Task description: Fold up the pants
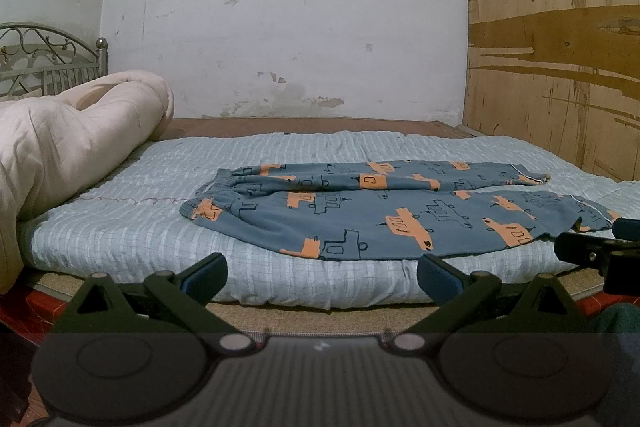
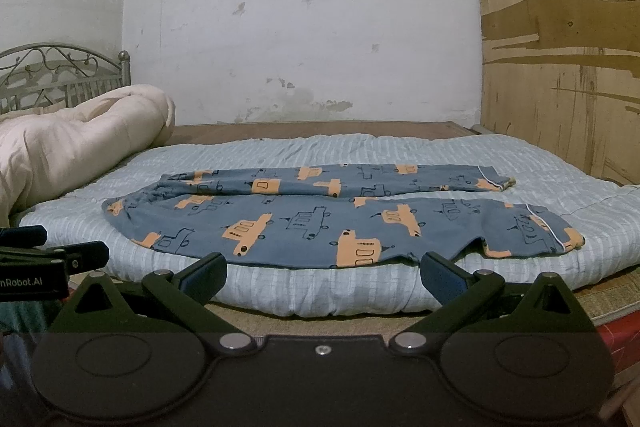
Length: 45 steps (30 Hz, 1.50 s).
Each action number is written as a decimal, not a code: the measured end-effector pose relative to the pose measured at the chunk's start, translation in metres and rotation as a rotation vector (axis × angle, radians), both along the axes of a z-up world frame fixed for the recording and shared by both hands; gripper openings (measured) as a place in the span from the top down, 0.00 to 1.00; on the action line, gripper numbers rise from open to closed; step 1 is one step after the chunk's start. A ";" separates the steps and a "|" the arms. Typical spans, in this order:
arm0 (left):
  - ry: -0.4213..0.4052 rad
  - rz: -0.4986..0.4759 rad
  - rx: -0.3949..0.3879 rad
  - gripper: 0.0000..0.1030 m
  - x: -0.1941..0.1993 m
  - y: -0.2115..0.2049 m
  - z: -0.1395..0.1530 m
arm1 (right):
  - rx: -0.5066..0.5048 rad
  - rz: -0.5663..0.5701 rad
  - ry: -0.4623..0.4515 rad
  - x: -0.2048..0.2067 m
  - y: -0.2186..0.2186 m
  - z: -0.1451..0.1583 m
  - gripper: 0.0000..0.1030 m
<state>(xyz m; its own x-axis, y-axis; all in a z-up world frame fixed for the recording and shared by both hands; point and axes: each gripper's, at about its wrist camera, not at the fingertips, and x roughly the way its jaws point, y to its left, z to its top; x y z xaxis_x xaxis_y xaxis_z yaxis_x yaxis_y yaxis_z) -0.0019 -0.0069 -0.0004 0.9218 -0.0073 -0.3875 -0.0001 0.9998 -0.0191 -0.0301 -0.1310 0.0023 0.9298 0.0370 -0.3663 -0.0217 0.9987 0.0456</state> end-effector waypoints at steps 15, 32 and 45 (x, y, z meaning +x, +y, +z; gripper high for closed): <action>0.084 -0.017 -0.015 0.01 0.012 0.001 -0.004 | -0.005 0.022 0.032 0.005 0.001 -0.002 0.01; 0.277 0.023 -0.092 0.01 0.114 0.032 0.026 | -0.100 0.164 0.118 0.095 0.017 0.022 0.01; 0.268 0.145 0.047 0.01 0.206 0.067 0.047 | -0.091 0.254 0.131 0.184 0.015 0.023 0.01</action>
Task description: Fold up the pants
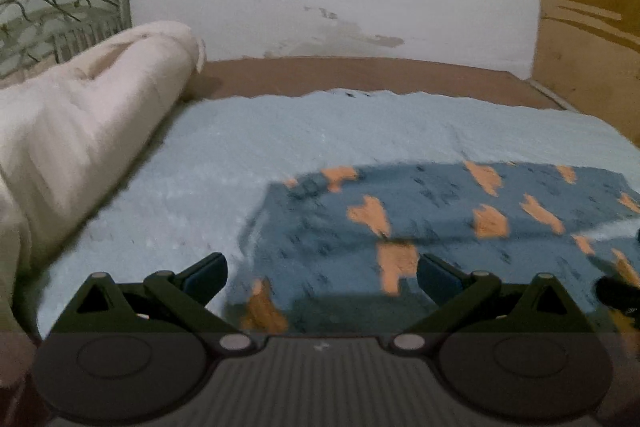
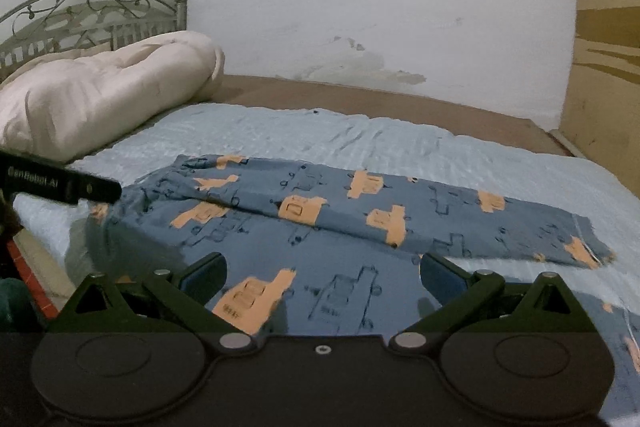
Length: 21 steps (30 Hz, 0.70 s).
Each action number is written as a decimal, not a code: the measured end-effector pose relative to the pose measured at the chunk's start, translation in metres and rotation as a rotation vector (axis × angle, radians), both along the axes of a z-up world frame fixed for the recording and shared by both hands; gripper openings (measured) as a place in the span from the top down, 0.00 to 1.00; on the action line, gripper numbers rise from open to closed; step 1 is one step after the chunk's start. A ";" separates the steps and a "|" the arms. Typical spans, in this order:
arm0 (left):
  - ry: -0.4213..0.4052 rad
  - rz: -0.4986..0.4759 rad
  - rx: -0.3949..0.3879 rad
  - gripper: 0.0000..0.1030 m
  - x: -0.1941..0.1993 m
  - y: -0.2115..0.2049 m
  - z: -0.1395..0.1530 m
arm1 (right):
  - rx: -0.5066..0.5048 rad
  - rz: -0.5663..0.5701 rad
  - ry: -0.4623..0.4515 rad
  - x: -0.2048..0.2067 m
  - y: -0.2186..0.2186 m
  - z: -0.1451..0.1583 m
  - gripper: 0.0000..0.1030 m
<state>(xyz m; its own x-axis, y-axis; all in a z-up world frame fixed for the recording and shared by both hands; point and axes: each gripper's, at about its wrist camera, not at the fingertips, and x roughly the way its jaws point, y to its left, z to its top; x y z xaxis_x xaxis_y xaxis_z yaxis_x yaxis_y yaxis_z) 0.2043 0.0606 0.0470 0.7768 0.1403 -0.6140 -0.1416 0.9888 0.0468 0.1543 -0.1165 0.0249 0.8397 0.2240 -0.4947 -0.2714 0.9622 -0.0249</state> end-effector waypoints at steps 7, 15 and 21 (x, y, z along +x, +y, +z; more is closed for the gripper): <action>-0.008 -0.009 0.134 0.01 0.077 0.016 -0.001 | 0.070 0.137 -0.022 0.074 -0.033 0.009 0.01; 0.012 -0.059 0.184 0.01 0.142 0.025 -0.020 | 0.111 0.227 0.118 0.165 -0.064 -0.002 0.01; 0.032 -0.157 0.206 0.01 0.174 0.027 -0.036 | 0.053 0.229 0.163 0.226 -0.075 -0.020 0.01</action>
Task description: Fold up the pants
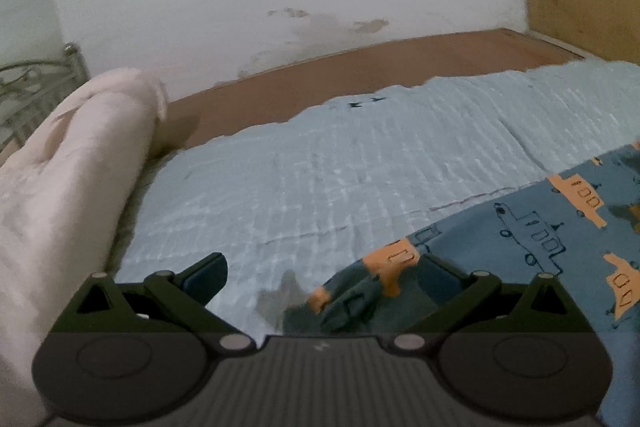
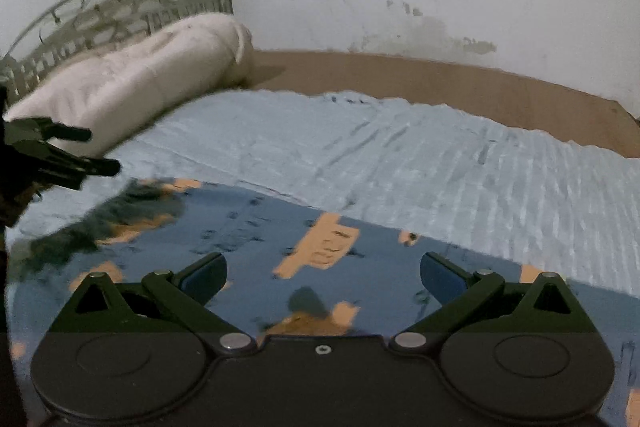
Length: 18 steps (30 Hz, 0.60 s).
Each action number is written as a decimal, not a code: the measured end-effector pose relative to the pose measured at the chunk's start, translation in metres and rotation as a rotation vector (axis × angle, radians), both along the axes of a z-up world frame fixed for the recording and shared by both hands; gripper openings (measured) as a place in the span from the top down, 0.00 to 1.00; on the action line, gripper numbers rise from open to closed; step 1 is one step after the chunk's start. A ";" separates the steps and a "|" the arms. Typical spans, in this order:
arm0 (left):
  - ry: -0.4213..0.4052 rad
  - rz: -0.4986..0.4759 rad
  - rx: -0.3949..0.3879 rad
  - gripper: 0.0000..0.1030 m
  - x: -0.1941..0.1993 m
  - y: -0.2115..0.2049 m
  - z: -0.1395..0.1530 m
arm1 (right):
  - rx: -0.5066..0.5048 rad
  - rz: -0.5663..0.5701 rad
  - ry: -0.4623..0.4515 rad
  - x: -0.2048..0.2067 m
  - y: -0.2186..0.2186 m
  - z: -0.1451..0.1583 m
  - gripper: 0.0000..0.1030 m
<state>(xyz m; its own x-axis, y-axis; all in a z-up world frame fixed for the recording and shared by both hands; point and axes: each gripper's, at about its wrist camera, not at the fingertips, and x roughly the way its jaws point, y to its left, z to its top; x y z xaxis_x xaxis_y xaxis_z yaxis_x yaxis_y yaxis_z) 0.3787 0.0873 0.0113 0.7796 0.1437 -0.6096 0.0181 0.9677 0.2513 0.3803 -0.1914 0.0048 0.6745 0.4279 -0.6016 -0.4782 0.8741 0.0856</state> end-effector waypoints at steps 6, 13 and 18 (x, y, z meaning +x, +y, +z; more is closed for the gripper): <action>0.016 -0.143 -0.008 0.01 0.033 0.005 -0.013 | -0.094 0.056 0.017 0.047 0.003 -0.020 0.01; 0.093 -0.286 -0.063 0.01 0.069 0.013 -0.028 | -0.133 0.133 0.078 0.090 0.014 -0.036 0.10; 0.147 -0.353 -0.155 0.01 0.086 0.012 -0.036 | -0.125 0.149 0.102 0.103 0.011 -0.041 0.20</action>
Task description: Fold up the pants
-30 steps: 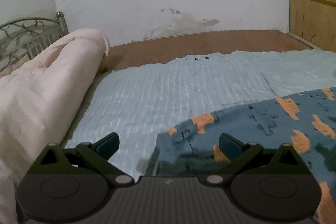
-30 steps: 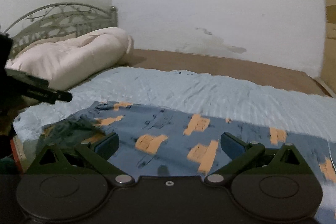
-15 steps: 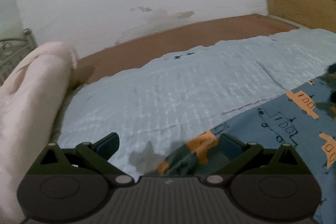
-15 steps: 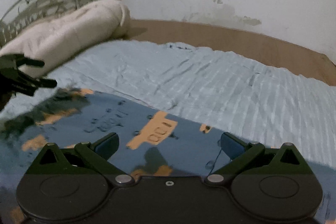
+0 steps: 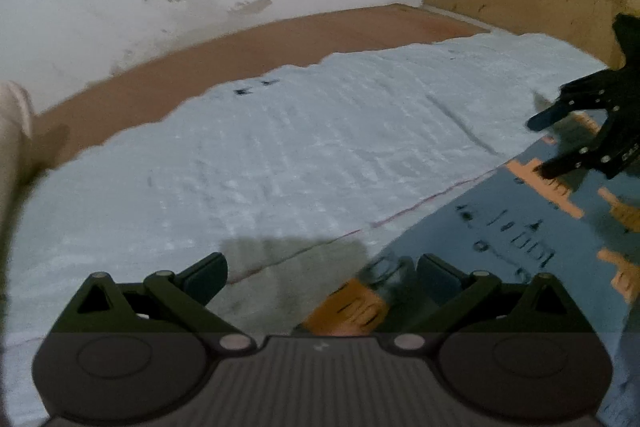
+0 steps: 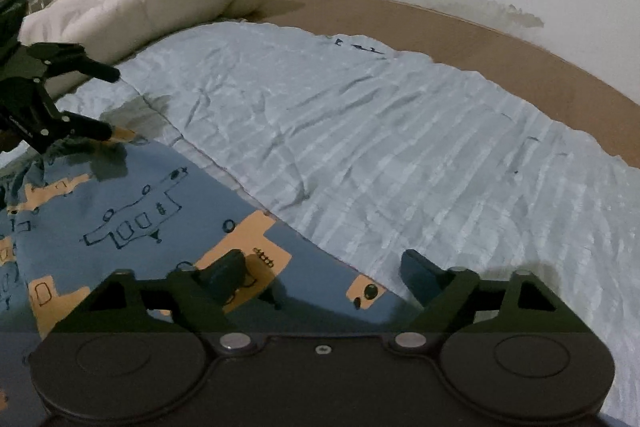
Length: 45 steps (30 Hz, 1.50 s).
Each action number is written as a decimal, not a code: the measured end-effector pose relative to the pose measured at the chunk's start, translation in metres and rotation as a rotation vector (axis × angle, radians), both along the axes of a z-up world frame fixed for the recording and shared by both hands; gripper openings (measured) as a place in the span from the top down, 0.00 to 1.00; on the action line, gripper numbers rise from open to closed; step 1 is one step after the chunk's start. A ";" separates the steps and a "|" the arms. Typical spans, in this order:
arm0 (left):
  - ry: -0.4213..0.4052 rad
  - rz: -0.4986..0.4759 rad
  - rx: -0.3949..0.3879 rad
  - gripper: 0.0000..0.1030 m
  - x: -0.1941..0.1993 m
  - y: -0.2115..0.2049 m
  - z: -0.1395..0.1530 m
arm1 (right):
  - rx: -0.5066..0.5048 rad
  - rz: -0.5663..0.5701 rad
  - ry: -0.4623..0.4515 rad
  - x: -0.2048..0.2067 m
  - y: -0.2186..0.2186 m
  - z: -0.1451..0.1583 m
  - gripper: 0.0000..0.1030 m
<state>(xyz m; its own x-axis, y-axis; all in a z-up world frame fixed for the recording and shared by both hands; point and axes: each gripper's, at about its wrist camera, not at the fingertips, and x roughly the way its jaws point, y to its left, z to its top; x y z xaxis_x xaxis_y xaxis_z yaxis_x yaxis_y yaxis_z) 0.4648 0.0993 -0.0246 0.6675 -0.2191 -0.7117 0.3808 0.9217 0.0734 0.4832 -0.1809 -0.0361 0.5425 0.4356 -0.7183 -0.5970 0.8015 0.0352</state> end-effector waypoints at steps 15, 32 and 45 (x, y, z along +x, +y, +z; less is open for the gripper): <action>0.204 -0.105 -0.035 0.61 0.029 -0.037 -0.017 | -0.025 0.110 0.034 0.001 0.013 -0.003 0.69; -0.082 0.145 0.043 0.98 0.026 -0.032 0.019 | -0.152 0.004 -0.325 0.000 0.059 0.031 1.00; -0.006 0.119 -0.061 0.36 0.032 0.008 -0.001 | -0.123 -0.022 -0.203 0.038 0.070 -0.005 0.80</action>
